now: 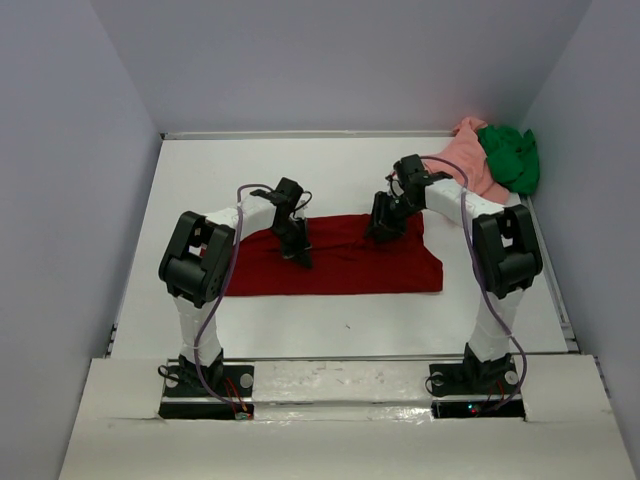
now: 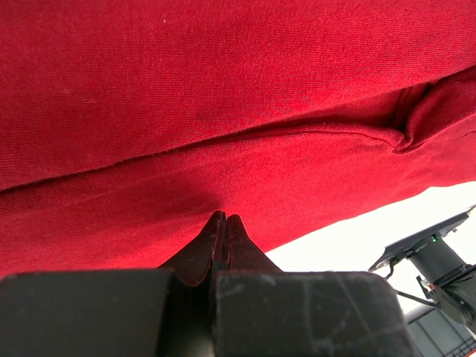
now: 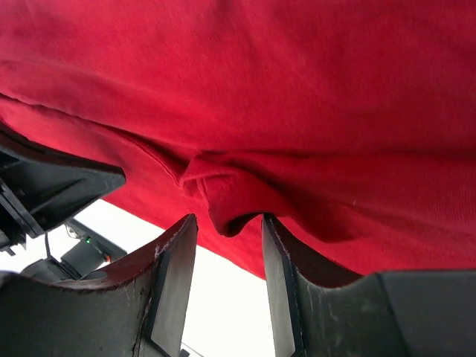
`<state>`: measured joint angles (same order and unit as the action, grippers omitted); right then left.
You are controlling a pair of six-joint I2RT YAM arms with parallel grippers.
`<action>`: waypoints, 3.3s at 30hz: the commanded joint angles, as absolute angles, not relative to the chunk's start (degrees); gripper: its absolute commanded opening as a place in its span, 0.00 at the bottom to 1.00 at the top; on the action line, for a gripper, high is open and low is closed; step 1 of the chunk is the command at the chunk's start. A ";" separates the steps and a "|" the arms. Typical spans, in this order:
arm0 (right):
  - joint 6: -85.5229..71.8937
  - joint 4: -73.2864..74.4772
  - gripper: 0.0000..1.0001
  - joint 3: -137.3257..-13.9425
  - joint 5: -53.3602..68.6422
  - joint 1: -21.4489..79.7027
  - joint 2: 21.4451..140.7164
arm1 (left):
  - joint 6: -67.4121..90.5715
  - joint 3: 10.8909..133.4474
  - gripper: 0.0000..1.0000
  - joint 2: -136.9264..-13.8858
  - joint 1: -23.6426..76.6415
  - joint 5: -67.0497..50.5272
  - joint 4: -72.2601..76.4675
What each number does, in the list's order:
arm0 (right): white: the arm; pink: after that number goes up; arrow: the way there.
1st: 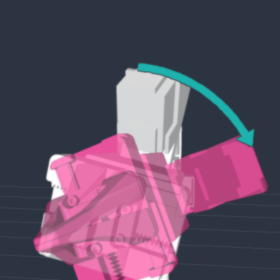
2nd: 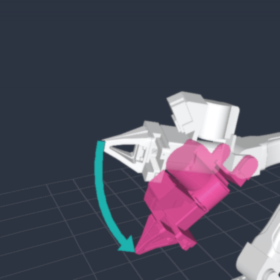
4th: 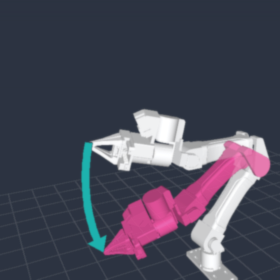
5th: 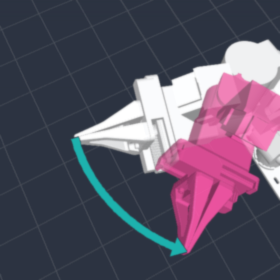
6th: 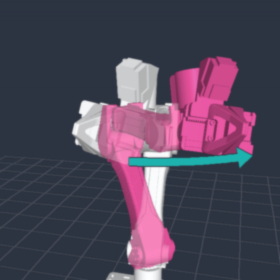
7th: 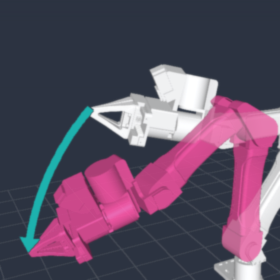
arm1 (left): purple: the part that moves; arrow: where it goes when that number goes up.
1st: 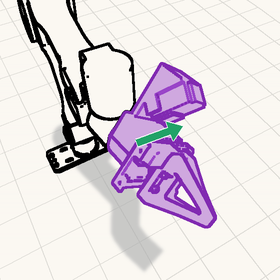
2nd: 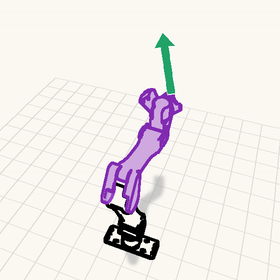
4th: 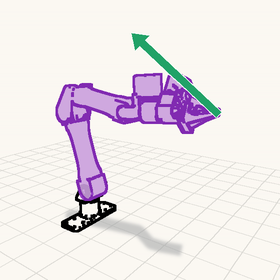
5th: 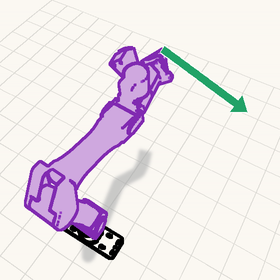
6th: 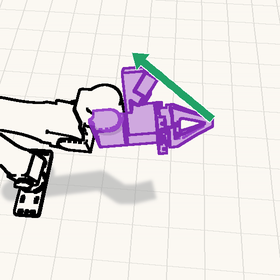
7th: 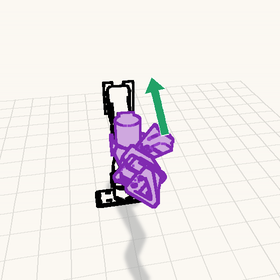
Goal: Fold and stack the t-shirts
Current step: Fold the other side of the tshirt into a rectangle, then rotate the tshirt 90 degrees
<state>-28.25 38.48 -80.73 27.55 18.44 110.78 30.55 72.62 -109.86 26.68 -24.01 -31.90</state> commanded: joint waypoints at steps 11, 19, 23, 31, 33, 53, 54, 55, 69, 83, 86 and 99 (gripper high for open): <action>-25.66 39.64 0.06 -90.00 28.56 18.81 114.87 | 30.67 73.04 0.00 -109.07 27.16 -25.75 -32.78; -25.75 40.34 0.00 -91.05 29.00 18.81 115.49 | 30.67 73.21 0.00 -109.42 27.16 -25.84 -32.61; -25.84 40.69 0.00 -94.04 29.88 18.81 116.72 | 30.76 72.86 0.00 -109.34 27.25 -25.75 -32.34; -24.35 42.36 0.00 -101.77 32.08 18.81 122.25 | 30.50 72.51 0.00 -109.07 27.16 -25.66 -32.34; -24.26 42.36 0.00 -102.91 33.92 18.81 123.57 | 30.41 72.25 0.00 -109.07 27.16 -25.75 -32.26; -22.76 41.66 0.10 -108.63 39.82 19.86 129.81 | 29.97 72.42 0.00 -110.13 27.16 -25.93 -32.43; -22.42 41.57 0.17 -109.15 39.81 19.86 129.99 | 29.88 72.42 0.00 -110.13 27.16 -25.93 -32.34; -22.41 41.57 0.26 -109.68 39.64 19.86 130.08 | 29.88 72.51 0.00 -110.13 27.16 -25.93 -32.34; -20.40 45.96 0.46 -106.09 33.66 18.72 118.76 | 27.78 78.83 0.00 -110.92 26.90 -24.26 -36.29; -22.32 49.40 0.00 -77.54 32.34 18.72 100.02 | 19.26 94.13 0.51 -115.66 5.01 -21.28 -40.78; -22.94 47.11 0.00 -72.61 32.34 18.72 100.02 | 17.23 95.97 0.52 -119.44 4.22 -18.64 -42.45; -24.78 42.72 0.00 -68.38 29.62 18.72 104.94 | 14.68 92.46 0.52 -121.64 3.78 -14.42 -41.04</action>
